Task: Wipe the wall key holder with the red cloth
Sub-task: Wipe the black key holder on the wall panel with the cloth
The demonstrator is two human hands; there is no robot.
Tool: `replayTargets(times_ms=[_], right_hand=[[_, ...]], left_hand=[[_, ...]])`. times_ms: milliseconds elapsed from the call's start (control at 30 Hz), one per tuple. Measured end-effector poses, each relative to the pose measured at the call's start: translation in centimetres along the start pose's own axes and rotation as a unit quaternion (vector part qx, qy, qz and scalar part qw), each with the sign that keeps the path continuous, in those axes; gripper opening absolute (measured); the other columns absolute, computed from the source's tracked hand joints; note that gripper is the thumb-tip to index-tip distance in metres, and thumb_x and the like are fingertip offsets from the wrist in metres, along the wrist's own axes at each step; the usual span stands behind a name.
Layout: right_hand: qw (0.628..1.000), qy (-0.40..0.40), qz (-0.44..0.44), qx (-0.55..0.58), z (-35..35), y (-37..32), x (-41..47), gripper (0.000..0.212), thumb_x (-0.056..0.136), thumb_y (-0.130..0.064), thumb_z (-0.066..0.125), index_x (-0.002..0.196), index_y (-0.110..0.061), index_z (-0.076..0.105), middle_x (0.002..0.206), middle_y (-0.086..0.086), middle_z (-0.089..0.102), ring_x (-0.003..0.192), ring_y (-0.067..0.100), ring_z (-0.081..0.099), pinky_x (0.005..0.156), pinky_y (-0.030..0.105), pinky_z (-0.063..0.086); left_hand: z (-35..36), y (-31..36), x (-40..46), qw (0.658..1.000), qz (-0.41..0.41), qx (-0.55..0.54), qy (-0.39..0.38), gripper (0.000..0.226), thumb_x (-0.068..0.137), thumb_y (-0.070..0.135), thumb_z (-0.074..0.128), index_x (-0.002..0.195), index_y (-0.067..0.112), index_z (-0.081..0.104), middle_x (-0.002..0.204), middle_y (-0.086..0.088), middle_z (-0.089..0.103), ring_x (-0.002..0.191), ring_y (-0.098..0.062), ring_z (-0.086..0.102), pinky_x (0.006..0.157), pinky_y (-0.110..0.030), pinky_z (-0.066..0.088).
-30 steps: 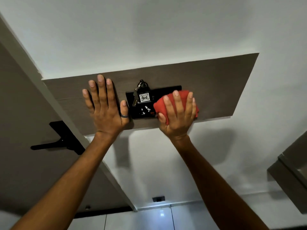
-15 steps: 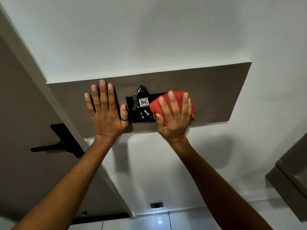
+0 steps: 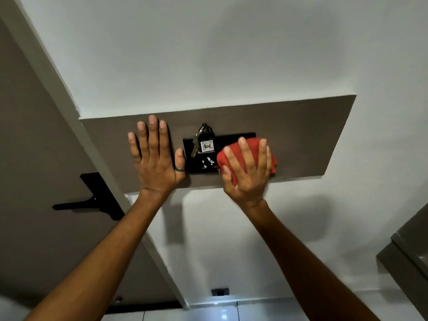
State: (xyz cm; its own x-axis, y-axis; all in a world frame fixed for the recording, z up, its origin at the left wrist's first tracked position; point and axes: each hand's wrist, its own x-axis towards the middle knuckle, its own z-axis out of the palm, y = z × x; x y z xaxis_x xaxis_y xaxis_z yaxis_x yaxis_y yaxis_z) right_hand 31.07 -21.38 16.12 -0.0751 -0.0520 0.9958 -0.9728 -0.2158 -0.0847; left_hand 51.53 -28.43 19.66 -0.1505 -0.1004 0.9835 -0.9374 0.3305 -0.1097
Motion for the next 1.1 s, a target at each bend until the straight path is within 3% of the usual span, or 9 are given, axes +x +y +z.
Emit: replayTargets(times_ms=[300, 400, 533, 633, 700, 800, 867, 967, 1100], right_hand=[[0.998, 0.035, 0.051, 0.015, 1.9, -0.9, 3.7, 0.041, 0.109, -0.043, 0.047, 0.145, -0.028, 0.061, 0.154, 0.004, 0.055, 0.156, 0.038, 0.034, 0.126, 0.052, 0.034], [0.999, 0.014, -0.028, -0.011, 0.8, 0.8, 1.9, 0.042, 0.106, -0.042, 0.054, 0.143, -0.024, 0.062, 0.148, 0.006, 0.06, 0.147, 0.043, 0.043, 0.115, 0.051, 0.047], [0.993, -0.059, -0.105, -0.014, -1.8, 4.0, -1.7, 0.048, 0.092, -0.023, 0.081, 0.136, -0.009, 0.067, 0.135, 0.014, 0.07, 0.128, 0.045, 0.064, 0.095, 0.054, 0.06], [0.999, -0.037, -0.022, 0.031, -3.6, 3.7, -2.3, 0.033, 0.105, -0.023, 0.065, 0.131, -0.004, 0.07, 0.138, 0.017, 0.067, 0.133, 0.045, 0.058, 0.107, 0.051, 0.054], [0.997, -0.004, 0.023, 0.075, -3.6, 1.4, -1.1, 0.036, 0.111, -0.028, 0.052, 0.137, -0.006, 0.063, 0.146, 0.016, 0.058, 0.146, 0.043, 0.045, 0.122, 0.046, 0.042], [0.995, 0.0, -0.052, 0.08, -1.4, -3.6, 1.0, 0.042, 0.111, -0.041, 0.046, 0.146, -0.021, 0.054, 0.156, 0.011, 0.05, 0.154, 0.038, 0.035, 0.122, 0.05, 0.038], [0.992, -0.008, -0.122, 0.035, 0.4, -5.4, 1.8, 0.046, 0.106, -0.046, 0.051, 0.144, -0.023, 0.06, 0.154, 0.007, 0.056, 0.147, 0.038, 0.045, 0.117, 0.052, 0.042], [0.985, 0.023, -0.169, -0.02, 2.1, -4.3, 2.1, 0.045, 0.104, -0.051, 0.051, 0.136, -0.025, 0.069, 0.146, 0.004, 0.062, 0.142, 0.035, 0.051, 0.112, 0.05, 0.046], [0.997, 0.065, 0.032, -0.012, 3.8, -7.7, 0.1, 0.045, 0.107, -0.046, 0.046, 0.145, -0.024, 0.058, 0.15, 0.007, 0.055, 0.158, 0.034, 0.03, 0.128, 0.049, 0.03]], left_hand=[[-0.3, 0.1, 0.1, 1.0, -0.002, -0.006, -0.002, 0.066, 0.103, 0.038, 0.032, 0.16, 0.006, 0.02, 0.161, -0.021, 0.03, 0.158, -0.026, 0.002, 0.13, -0.05, 0.005], [-0.2, 0.0, 0.2, 1.0, -0.001, 0.0, -0.006, 0.067, 0.103, 0.039, 0.033, 0.16, 0.006, 0.019, 0.164, -0.016, 0.025, 0.158, -0.026, 0.002, 0.13, -0.05, 0.006], [-0.5, 0.1, 0.4, 1.0, 0.002, 0.003, -0.002, 0.067, 0.103, 0.039, 0.032, 0.16, 0.006, 0.02, 0.17, -0.007, 0.009, 0.158, -0.027, 0.004, 0.13, -0.051, 0.007], [-0.6, 0.2, 0.6, 1.0, 0.002, 0.001, -0.01, 0.067, 0.103, 0.039, 0.033, 0.16, 0.007, 0.017, 0.171, -0.004, 0.001, 0.159, -0.026, 0.002, 0.13, -0.05, 0.006], [-0.8, 0.2, 0.6, 1.0, -0.002, -0.005, -0.017, 0.067, 0.103, 0.039, 0.033, 0.16, 0.008, 0.016, 0.171, -0.004, 0.001, 0.159, -0.026, 0.001, 0.13, -0.05, 0.005], [-0.8, 0.1, 0.5, 1.0, -0.005, -0.012, -0.019, 0.068, 0.102, 0.038, 0.037, 0.16, 0.007, 0.019, 0.167, -0.012, 0.019, 0.159, -0.026, 0.003, 0.129, -0.051, 0.008], [-0.7, 0.1, 0.6, 1.0, -0.009, -0.002, -0.016, 0.071, 0.1, 0.038, 0.042, 0.16, 0.007, 0.02, 0.162, -0.017, 0.032, 0.158, -0.026, 0.004, 0.129, -0.051, 0.009], [-0.8, 0.2, 0.4, 1.0, -0.012, -0.014, -0.017, 0.069, 0.101, 0.037, 0.04, 0.16, 0.008, 0.02, 0.161, -0.017, 0.033, 0.158, -0.026, 0.005, 0.129, -0.051, 0.009], [-0.9, 0.1, 0.4, 0.999, -0.002, -0.028, -0.03, 0.069, 0.102, 0.036, 0.035, 0.162, 0.01, 0.013, 0.17, -0.007, 0.005, 0.159, -0.025, -0.001, 0.13, -0.05, 0.004]])
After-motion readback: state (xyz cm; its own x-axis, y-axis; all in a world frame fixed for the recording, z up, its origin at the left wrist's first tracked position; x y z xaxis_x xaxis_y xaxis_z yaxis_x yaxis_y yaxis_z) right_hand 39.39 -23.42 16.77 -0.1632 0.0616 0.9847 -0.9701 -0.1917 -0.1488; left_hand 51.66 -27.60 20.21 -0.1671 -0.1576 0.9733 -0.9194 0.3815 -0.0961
